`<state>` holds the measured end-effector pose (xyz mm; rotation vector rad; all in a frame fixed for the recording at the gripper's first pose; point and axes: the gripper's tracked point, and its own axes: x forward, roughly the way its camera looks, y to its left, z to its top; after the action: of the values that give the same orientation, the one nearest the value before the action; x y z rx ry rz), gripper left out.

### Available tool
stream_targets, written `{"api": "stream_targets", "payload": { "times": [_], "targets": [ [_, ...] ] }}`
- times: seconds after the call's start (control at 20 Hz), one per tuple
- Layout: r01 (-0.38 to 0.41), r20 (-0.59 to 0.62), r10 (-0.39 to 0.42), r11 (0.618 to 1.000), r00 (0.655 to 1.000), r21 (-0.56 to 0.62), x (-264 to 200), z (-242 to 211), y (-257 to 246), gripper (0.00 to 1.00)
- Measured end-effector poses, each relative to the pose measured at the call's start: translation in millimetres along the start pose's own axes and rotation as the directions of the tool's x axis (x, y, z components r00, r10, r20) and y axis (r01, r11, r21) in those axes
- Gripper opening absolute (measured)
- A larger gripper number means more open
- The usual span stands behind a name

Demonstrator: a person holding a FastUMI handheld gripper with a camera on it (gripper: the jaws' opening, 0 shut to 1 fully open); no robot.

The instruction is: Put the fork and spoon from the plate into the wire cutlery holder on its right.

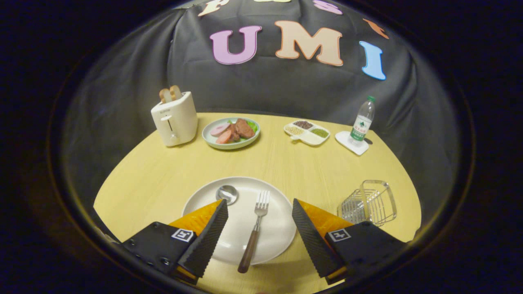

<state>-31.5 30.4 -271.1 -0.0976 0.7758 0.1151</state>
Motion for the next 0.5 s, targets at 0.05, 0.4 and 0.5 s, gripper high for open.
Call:
{"api": "stream_targets", "payload": {
  "times": [0.05,0.4,0.5],
  "targets": [
    [-0.001,-0.015,0.001,1.0,1.0,-0.005,2,-5,0,1.0],
    [-0.021,-0.128,0.017,0.999,0.992,-0.032,22,-37,3,1.0],
    [-0.029,-0.165,0.023,0.999,0.986,-0.034,26,-47,5,1.0]
  ]
}}
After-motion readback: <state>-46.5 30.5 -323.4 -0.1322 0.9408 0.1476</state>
